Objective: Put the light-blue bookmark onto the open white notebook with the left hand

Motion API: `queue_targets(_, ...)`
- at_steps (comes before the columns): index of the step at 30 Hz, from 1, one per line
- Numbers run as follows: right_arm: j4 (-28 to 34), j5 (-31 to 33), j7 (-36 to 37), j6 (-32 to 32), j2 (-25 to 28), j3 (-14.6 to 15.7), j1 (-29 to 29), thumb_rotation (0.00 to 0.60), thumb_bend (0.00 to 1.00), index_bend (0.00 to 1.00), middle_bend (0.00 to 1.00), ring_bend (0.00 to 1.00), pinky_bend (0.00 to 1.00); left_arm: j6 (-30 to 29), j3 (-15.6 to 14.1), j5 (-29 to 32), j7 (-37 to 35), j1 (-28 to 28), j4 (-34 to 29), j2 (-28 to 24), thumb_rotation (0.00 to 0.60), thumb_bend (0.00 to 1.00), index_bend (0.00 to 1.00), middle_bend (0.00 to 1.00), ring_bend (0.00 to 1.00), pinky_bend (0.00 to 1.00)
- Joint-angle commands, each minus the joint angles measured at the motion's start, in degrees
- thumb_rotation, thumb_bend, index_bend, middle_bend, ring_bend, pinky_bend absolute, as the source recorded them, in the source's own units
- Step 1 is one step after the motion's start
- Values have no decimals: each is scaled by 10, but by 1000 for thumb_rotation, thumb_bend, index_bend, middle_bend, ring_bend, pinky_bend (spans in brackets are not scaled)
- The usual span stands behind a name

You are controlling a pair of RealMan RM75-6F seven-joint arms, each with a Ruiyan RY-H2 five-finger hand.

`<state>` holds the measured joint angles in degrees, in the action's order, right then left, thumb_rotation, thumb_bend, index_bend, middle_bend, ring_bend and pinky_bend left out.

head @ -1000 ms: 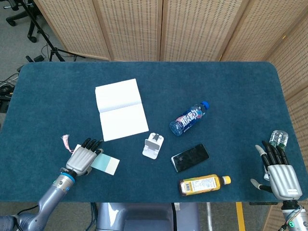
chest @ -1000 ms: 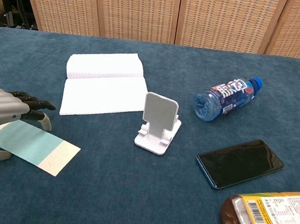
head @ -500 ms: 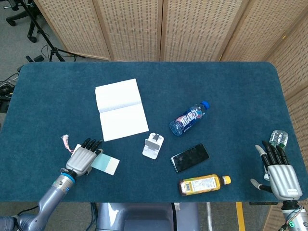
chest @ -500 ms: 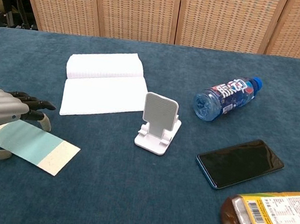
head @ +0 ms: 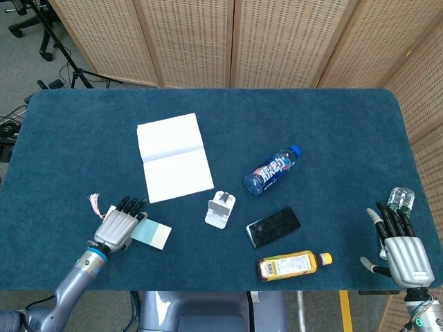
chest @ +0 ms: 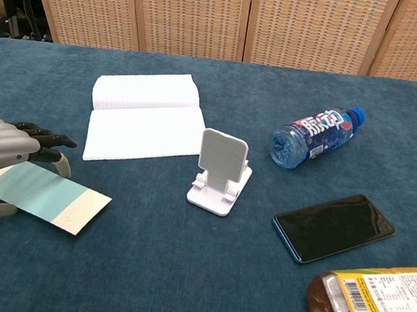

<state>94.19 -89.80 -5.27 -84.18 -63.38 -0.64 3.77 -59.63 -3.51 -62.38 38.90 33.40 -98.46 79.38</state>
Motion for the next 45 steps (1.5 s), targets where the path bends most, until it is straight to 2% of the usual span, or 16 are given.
queue_targets(1,0,0,0,0,0,0,0,600,0,0,0,0,0,-2,2,0,2,1,-2,-3,600,329,322,0,0,0)
queue_targets(7,0,-1,0,-1,0,0,0,600,0,0,0,0,0,-5,13,13,8,6,-17,-14,600,328,322,0,0,0)
queue_targets(17,1,-4,5,-3,2,1,-1,600,0,0,0,0,0,2,49,78,36,38,-64,-44,600,326,322,0,0,0)
queue_targets(26,0,-8,15,-5,6,2,-2,600,0,0,0,0,0,15,81,200,77,91,-88,-65,600,326,322,0,0,0)
queue_targets(36,1,-15,15,-1,6,7,0,600,0,0,0,0,0,30,108,349,102,161,-79,-76,600,325,324,0,0,0)
queue_targets(45,-1,-18,29,-3,10,8,0,600,0,0,0,0,0,24,120,449,123,219,-55,-62,600,324,333,0,0,0)
